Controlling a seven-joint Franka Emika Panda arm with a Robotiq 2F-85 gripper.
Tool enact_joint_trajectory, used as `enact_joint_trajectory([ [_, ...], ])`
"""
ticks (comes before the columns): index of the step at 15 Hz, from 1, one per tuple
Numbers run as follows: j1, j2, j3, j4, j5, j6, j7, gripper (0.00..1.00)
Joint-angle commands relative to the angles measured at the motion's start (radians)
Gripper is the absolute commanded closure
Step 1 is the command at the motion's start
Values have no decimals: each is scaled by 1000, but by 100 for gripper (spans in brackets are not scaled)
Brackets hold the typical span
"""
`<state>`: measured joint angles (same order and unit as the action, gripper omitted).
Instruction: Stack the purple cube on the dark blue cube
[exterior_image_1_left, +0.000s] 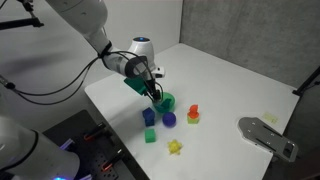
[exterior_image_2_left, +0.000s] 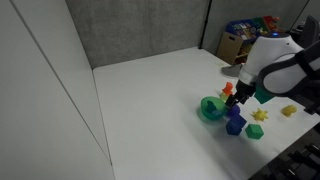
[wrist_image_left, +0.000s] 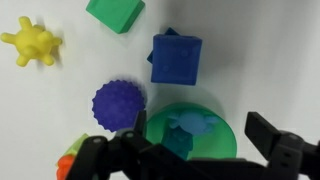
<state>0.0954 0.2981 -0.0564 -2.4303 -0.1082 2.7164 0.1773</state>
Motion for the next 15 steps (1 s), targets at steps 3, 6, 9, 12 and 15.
enact_joint_trajectory([
  [3, -35, -84, 57, 136, 107, -239, -70, 0],
  [6, -38, -95, 53, 249, 118, -364, -57, 0],
  [9, -46, -106, 45, 350, 110, -481, -42, 0],
  [12, -59, -128, 42, 428, 111, -584, -35, 0],
  [15, -72, -185, 41, 451, 114, -660, -47, 0],
])
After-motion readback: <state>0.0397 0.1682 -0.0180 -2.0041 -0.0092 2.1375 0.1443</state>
